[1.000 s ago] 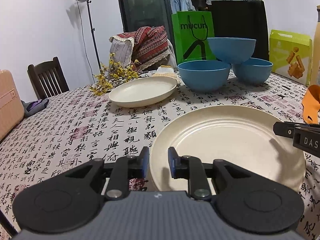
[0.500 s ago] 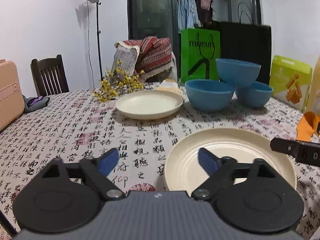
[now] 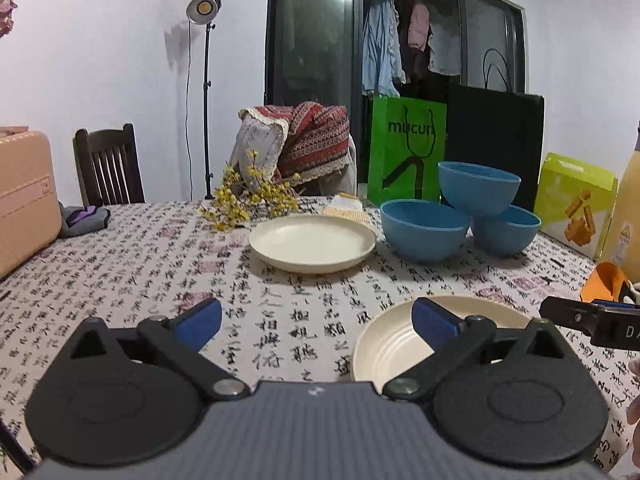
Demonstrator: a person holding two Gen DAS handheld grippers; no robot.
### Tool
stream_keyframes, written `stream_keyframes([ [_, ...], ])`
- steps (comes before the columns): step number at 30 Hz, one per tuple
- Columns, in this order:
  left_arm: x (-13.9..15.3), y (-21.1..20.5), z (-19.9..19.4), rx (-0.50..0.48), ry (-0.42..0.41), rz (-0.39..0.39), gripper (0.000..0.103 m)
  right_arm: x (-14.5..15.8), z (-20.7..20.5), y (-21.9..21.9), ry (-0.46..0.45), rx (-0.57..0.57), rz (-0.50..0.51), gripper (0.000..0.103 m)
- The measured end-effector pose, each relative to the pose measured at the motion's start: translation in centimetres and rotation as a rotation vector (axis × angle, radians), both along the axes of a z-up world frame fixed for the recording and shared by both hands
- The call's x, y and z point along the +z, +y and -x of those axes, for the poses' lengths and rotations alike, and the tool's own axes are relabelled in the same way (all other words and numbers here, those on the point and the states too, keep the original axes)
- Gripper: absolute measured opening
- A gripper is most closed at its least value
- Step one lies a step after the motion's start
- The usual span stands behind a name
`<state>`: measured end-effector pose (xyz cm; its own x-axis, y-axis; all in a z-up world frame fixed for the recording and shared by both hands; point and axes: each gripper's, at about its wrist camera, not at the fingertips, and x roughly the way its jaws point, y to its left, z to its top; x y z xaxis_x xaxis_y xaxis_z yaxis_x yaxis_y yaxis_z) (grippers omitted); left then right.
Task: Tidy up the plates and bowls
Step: 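Move both open grippers back toward the flower sprig and cream plate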
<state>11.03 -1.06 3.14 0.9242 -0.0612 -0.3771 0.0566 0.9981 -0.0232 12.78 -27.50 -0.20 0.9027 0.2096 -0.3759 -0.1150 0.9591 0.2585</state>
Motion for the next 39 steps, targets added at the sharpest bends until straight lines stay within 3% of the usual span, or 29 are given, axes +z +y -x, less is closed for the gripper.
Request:
stream_keyframes([
  [24, 4.8, 2.4, -2.8, 0.031, -0.057, 0.019, 0.103, 4.9, -4.8, 1.5, -0.003, 0.040, 0.005, 0.103],
  [39, 5.9, 3.5, -7.7, 0.033, -0.016, 0.053, 0.103, 6.7, -9.7, 3.5, 0.010, 0.081, 0.024, 0.103],
])
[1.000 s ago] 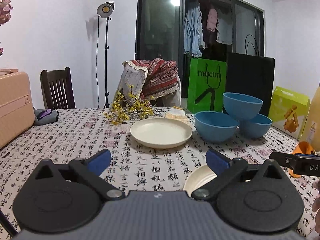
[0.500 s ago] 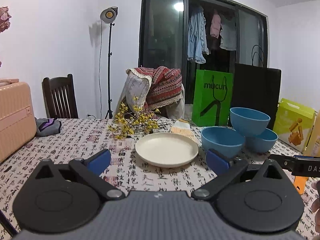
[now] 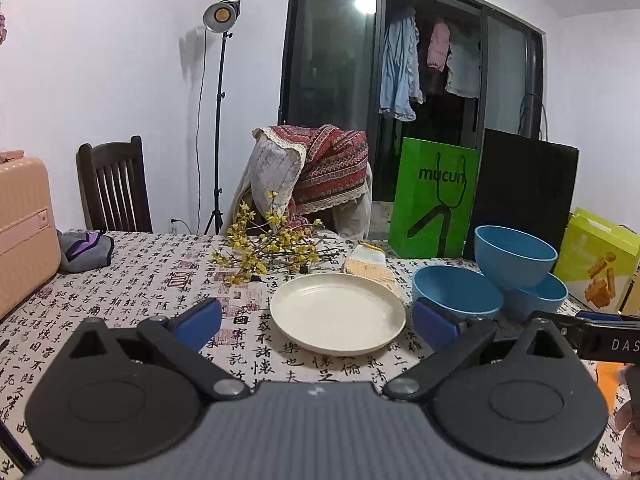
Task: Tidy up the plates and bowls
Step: 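Move both open grippers back toward the flower sprig and cream plate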
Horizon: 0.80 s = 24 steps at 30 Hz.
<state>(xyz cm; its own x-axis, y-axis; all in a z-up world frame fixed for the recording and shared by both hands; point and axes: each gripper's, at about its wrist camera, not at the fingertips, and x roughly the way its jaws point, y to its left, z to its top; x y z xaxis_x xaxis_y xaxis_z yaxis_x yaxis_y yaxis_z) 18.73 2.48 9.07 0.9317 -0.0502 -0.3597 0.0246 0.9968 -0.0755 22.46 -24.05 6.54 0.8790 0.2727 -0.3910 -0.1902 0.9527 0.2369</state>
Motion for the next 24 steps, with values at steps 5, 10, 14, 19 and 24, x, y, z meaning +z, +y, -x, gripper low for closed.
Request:
stream_keyframes([
  [5, 0.7, 0.4, -1.3, 0.009, 0.000, 0.016, 0.103, 0.7, -1.5, 0.7, 0.002, 0.022, -0.006, 0.103],
  [10, 1.5, 0.8, -2.6, 0.020, -0.007, 0.031, 0.103, 1.4, -3.1, 1.5, 0.007, 0.031, -0.002, 0.103],
  [14, 2.1, 1.2, -3.8, 0.036, -0.007, 0.049, 0.103, 1.8, -4.4, 2.0, 0.018, 0.033, -0.003, 0.103],
  [19, 2.7, 2.0, -5.5, 0.065, -0.002, 0.076, 0.103, 2.3, -6.2, 2.8, 0.029, 0.034, -0.002, 0.103],
  [24, 2.7, 2.6, -7.4, 0.097, 0.016, 0.096, 0.103, 2.4, -7.8, 3.2, 0.039, 0.044, -0.007, 0.103],
])
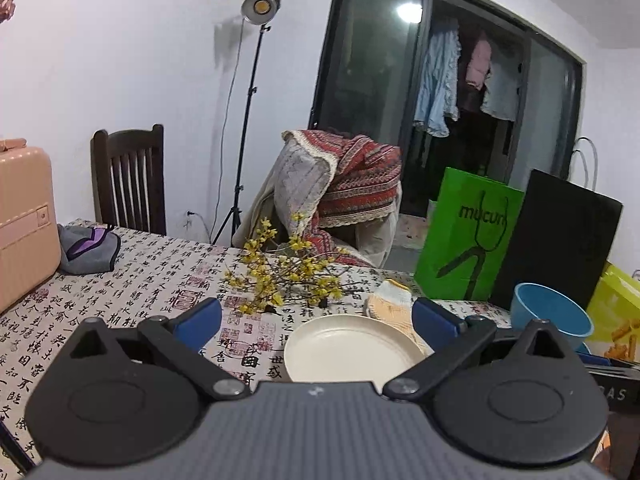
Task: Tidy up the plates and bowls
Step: 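Move both open grippers back toward the flower sprig and cream plate, then lower the left gripper to the cream plate rim while the right lowers beside it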
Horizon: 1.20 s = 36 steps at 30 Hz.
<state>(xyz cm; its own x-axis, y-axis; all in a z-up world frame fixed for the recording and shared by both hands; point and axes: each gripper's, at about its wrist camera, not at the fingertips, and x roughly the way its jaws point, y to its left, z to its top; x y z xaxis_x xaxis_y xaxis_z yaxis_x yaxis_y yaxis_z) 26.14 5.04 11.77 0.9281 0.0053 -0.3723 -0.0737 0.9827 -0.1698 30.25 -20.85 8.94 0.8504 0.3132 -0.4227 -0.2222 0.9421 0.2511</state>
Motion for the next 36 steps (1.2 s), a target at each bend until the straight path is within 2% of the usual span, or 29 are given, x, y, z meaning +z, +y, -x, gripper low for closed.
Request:
stream_keyframes([
  [9, -0.9, 0.9, -3.9, 0.042, 0.059, 0.021, 0.103, 0.2, -3.4, 0.2, 0.038, -0.006, -0.006, 0.103],
  [17, -1.1, 1.6, -6.8, 0.071, 0.092, 0.075, 0.103, 0.4, -6.0, 0.1, 0.055, -0.030, -0.020, 0.103],
  [28, -1.9, 1.6, -10.8, 0.100, 0.121, 0.115, 0.103, 0.3, -9.4, 1.1, 0.050, -0.045, 0.016, 0.103],
  [36, -3.3, 2.8, -12.1, 0.119, 0.118, 0.134, 0.103, -0.8, -11.4, 2.2, 0.061, -0.034, 0.047, 0.103],
])
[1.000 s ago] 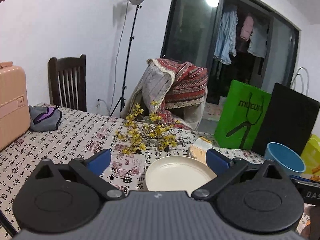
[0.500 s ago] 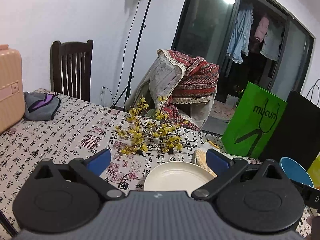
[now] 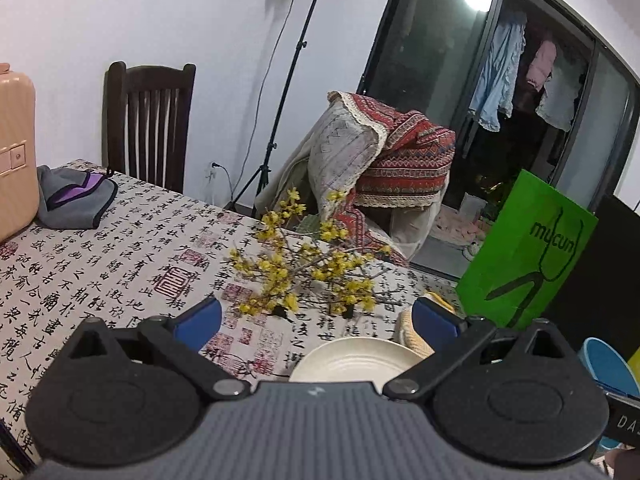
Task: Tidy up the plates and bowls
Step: 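Lower the left gripper to the cream plate rim while the right lowers beside it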
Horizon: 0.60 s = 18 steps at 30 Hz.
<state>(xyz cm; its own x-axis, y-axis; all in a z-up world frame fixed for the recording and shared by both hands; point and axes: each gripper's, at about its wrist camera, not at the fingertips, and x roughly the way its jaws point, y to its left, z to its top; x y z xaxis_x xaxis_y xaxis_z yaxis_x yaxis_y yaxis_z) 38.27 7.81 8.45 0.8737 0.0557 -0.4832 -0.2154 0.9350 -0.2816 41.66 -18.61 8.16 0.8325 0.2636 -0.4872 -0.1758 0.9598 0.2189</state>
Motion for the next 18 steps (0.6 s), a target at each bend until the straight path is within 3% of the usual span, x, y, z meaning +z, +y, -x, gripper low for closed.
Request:
stream_keyframes([
  [11, -1.8, 1.7, -1.1, 0.025, 0.046, 0.002, 0.103, -1.6, -1.8, 2.5, 0.023, 0.027, 0.048, 0.103],
  [18, -2.7, 1.9, -1.7, 0.020, 0.106, 0.007, 0.103, -2.4, -2.9, 3.6, 0.054, 0.058, 0.073, 0.097],
])
